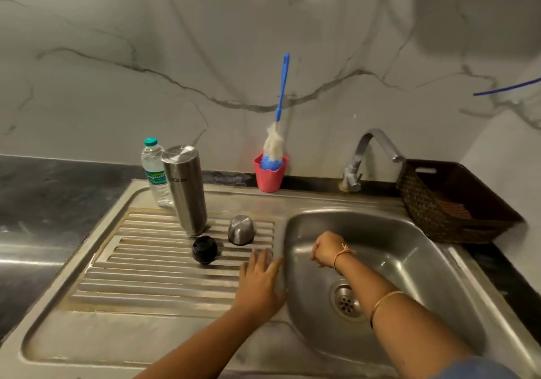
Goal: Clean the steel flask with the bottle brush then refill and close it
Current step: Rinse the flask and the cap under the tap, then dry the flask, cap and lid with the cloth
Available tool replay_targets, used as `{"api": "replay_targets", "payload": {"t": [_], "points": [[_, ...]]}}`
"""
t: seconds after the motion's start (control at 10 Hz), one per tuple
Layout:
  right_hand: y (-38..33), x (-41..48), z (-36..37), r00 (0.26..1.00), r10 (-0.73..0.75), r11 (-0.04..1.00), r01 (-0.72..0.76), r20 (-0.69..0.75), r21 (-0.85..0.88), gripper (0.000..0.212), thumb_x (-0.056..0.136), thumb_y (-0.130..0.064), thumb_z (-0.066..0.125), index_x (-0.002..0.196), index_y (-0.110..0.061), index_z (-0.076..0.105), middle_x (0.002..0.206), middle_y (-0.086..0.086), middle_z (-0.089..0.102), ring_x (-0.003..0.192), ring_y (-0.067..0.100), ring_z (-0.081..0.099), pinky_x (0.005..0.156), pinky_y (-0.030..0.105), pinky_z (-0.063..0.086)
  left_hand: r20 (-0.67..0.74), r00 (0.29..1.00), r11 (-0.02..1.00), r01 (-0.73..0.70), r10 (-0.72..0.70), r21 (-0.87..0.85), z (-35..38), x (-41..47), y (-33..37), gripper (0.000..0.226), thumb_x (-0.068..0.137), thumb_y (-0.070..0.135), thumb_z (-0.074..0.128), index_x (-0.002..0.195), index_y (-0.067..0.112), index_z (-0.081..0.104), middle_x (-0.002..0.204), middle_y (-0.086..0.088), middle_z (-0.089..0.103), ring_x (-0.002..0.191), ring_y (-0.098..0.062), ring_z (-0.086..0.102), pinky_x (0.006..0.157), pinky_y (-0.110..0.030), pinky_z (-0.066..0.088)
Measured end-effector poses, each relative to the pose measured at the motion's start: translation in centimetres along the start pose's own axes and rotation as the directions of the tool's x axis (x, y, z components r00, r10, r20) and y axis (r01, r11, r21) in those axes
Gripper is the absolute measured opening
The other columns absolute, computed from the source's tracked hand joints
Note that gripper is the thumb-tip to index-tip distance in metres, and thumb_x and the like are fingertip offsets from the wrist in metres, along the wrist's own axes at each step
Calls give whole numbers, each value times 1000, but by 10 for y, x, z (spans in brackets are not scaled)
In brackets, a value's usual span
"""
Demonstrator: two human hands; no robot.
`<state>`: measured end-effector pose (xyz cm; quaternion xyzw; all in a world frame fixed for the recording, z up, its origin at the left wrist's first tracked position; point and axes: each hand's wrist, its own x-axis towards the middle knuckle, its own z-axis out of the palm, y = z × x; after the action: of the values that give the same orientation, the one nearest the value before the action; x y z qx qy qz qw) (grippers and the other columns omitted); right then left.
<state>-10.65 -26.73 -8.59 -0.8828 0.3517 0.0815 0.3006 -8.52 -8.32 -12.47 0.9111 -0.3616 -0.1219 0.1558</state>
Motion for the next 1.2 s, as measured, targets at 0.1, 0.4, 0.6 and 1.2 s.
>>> {"api": "replay_targets", "payload": {"t": [0.1,0.4,0.6,1.2], "points": [[-1,-13,-30,997,11,986,-25,83,164,12,80,8,61,87,5,71,88,14,70,62,13,61,61,22,57,-131,986,975,-130,107,-180,-10,16,24,45,89,25,59,133,18,51,148,-10,35,138,-27,31,109,-25,23],[-10,-53,-147,961,-268,606,227,-73,762,15,83,13,56,86,1,64,83,9,67,78,17,67,72,23,58,-430,894,652,-251,-128,-715,-85,44,123,8,82,10,69,81,18,70,74,7,68,70,-5,63,69,-17,50],[64,-45,-125,971,-228,227,-11,64,974,18,89,8,48,99,1,61,90,14,69,83,19,68,72,25,58,83,995,346,59,55,-936,-58,50,124,24,89,8,60,112,12,59,118,-13,59,103,-18,61,86,-24,51],[180,19,-182,843,-18,901,246,-538,357,19,86,0,52,92,-3,69,95,12,68,90,27,61,83,34,48,-74,993,981,-107,96,-162,38,136,205,45,92,12,49,136,22,45,157,-8,15,147,-26,1,120,-40,8]]}}
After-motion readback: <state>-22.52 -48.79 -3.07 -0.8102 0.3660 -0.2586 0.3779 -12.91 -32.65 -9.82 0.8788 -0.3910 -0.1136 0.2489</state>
